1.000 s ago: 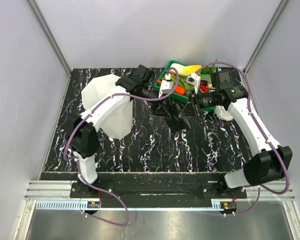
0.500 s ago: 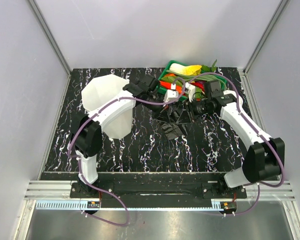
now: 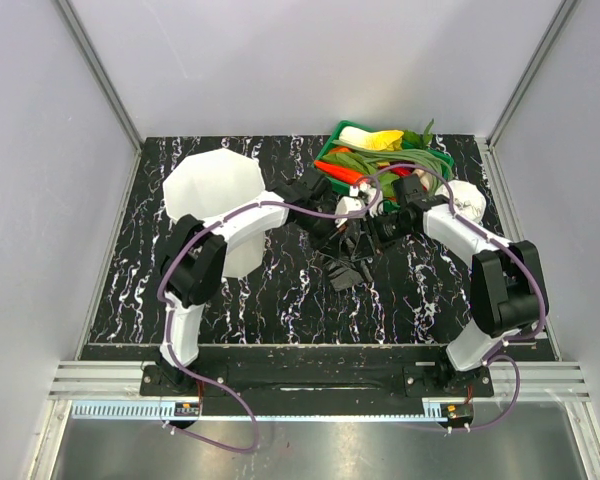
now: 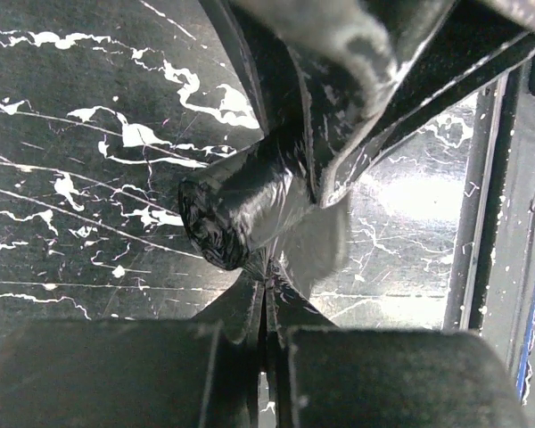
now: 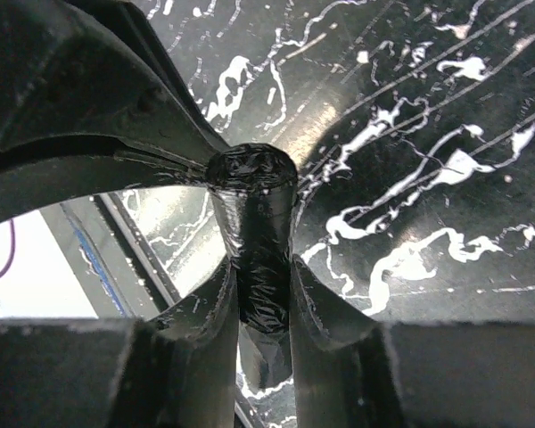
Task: Put the trash bags into the trash bin
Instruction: Unfold the trash bag at the center of the board.
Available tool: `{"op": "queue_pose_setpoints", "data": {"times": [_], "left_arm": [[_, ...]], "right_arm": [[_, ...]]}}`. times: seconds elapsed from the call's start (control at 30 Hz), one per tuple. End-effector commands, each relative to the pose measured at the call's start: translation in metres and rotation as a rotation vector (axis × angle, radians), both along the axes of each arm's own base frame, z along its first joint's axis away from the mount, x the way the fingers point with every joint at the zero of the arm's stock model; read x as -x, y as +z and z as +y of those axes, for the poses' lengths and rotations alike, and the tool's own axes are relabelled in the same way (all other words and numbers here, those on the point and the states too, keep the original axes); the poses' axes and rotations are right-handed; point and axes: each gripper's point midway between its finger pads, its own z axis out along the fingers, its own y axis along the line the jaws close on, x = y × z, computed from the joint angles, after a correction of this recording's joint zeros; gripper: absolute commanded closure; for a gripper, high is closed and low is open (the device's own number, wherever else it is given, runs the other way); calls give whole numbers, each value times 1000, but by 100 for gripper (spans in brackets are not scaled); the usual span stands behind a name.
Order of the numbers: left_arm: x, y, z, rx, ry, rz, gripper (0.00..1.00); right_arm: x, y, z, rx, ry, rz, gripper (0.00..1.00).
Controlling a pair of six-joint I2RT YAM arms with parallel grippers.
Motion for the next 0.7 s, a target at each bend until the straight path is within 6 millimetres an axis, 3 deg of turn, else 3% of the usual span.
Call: {"op": "queue_pose_setpoints", "data": {"times": [0.0, 0.3, 0.5, 0.67], "left_arm": [[-9, 1, 22, -111, 68, -18, 100], [-19, 11, 28, -150, 90, -74, 100], [-16, 9, 29, -175, 73, -78, 100], [-4, 13, 31, -200, 44, -56, 100]], "right_arm": [[-13, -27, -44, 243, -87, -56, 68], [-23, -5, -53, 267, -140, -123, 51], [-25, -19, -57, 296, -151, -95, 48], [-38, -13, -53, 282, -168, -117, 46]]}}
